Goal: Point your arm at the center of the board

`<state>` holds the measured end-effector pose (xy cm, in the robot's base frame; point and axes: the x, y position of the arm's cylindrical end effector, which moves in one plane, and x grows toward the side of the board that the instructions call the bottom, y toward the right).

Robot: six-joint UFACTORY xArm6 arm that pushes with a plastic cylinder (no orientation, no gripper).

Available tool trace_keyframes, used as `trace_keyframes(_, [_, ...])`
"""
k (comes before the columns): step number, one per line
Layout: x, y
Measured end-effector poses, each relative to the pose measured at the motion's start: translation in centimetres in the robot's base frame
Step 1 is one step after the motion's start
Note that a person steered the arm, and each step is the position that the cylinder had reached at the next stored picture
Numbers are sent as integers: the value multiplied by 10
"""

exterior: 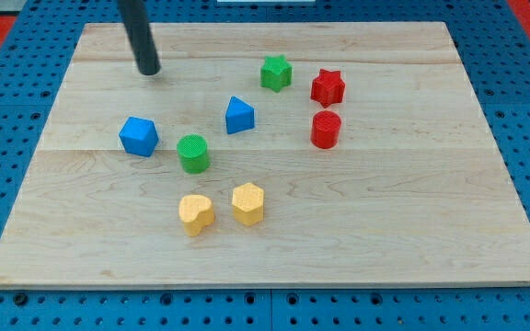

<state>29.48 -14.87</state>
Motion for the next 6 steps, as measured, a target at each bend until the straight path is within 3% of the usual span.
trace_keyframes(6, [48,111])
